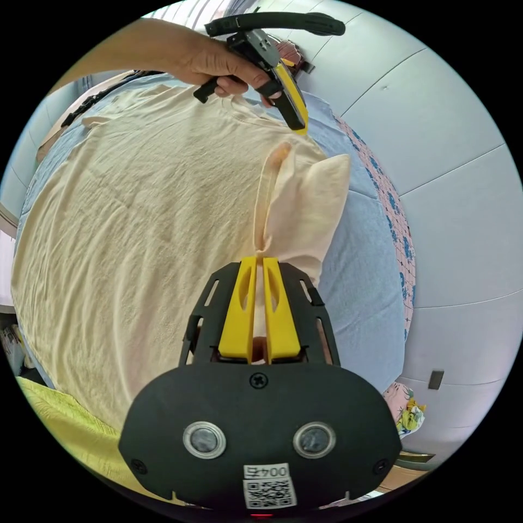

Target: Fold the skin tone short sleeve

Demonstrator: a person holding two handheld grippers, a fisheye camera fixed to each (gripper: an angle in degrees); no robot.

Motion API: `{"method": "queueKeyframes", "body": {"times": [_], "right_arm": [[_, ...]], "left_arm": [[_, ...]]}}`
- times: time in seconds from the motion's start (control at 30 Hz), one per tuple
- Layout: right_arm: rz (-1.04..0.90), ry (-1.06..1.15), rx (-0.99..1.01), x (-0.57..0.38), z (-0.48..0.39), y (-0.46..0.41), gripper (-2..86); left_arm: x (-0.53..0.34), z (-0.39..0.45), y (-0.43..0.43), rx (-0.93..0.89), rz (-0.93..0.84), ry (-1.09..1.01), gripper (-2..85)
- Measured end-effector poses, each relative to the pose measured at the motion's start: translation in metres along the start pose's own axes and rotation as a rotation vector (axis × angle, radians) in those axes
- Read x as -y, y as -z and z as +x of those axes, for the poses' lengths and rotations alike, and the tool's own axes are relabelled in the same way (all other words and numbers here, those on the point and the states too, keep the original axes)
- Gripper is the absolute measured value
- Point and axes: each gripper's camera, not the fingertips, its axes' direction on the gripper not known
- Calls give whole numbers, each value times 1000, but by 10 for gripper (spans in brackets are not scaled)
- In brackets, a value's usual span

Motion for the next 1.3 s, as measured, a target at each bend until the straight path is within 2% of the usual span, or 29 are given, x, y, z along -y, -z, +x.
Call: {"method": "queueKeyframes", "body": {"times": [0.2, 0.3, 0.43, 0.7, 0.73, 0.8, 0.97, 1.03, 1.17, 1.23, 1.3], "right_arm": [[63, -45, 152, 5, 17, 23, 95], [146, -172, 204, -10, 47, 42, 73], [150, -331, 251, -28, 103, 44, 66], [102, -196, 209, 3, 148, 36, 44], [100, -205, 200, 5, 155, 35, 12], [64, -278, 198, 7, 171, 32, 2], [70, -463, 364, 3, 234, 42, -1], [122, -518, 422, 20, 273, 52, 6], [158, -477, 496, 93, 329, 63, 62], [95, -442, 585, 155, 359, 58, 88], [-3, -410, 591, 197, 373, 46, 102]], "left_arm": [[-22, 10, 26, 48, 7, 73, 13], [-33, 36, 37, 34, 59, 123, 8], [-45, 82, 30, -13, 93, 128, 8], [-59, 115, 5, -16, 33, 158, 7], [-62, 116, 1, -14, 16, 162, 6], [-66, 122, -6, -2, -19, 145, 5], [-73, 145, -4, 118, 14, 85, 3], [-72, 157, -6, 183, 10, 50, 3], [-72, 166, -7, 223, 8, 31, 2], [-72, 166, -7, 224, 8, 32, 2], [-72, 166, -8, 221, 8, 33, 2]]}}
